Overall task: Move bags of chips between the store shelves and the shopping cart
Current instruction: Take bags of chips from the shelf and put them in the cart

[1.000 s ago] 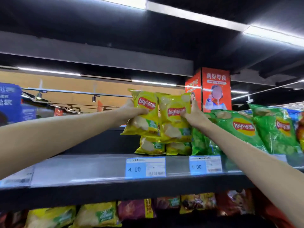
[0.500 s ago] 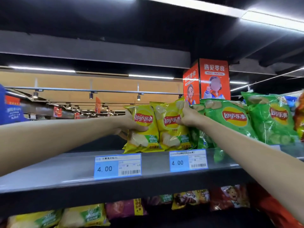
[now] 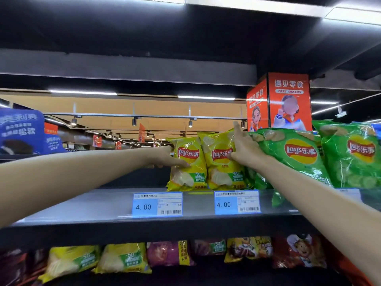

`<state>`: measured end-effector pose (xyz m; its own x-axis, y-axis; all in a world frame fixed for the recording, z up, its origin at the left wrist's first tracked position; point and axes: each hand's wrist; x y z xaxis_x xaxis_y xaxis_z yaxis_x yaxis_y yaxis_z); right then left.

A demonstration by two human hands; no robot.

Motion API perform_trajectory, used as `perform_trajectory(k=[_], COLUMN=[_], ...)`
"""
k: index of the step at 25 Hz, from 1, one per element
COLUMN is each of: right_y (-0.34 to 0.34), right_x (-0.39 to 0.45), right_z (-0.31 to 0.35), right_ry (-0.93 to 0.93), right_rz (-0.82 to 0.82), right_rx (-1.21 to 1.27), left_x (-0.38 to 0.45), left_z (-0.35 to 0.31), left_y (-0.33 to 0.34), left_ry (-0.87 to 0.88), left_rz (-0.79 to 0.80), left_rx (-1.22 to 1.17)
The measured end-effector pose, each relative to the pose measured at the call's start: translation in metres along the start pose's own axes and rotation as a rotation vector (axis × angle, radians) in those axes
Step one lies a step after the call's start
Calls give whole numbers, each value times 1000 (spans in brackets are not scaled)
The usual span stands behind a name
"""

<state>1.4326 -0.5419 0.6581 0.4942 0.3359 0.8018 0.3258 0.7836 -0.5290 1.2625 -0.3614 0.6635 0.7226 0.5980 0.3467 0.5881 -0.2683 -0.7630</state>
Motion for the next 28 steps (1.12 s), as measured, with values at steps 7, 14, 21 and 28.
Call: perform_trajectory(k=[7,14,21,28], right_y=[-23,-64,-92,-117], right_x=[-16,-42,-78,-158], right_z=[19,16,39,96], right_ry=[-239,-360,-455,-686], right_rz=[1,49,18,44], right_rx=[-427,-561,-323,-146], left_x=[-62,-148,-242,-345], left_z=[3,-31,-46,-33], left_y=[-31,-44,-51,-62], left_ry=[309,450,347,230], left_rz=[-274,-413,-472,-486], left_rx=[550,776,895,945])
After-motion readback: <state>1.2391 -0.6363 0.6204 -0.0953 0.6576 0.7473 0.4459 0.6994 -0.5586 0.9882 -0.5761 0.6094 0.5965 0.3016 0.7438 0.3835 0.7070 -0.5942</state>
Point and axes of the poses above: each hand's wrist, its own x-axis towards the middle knuckle, its own y-axis out of the palm, z = x × y, and after that the axes turned 12 degrees about -z, right-handed
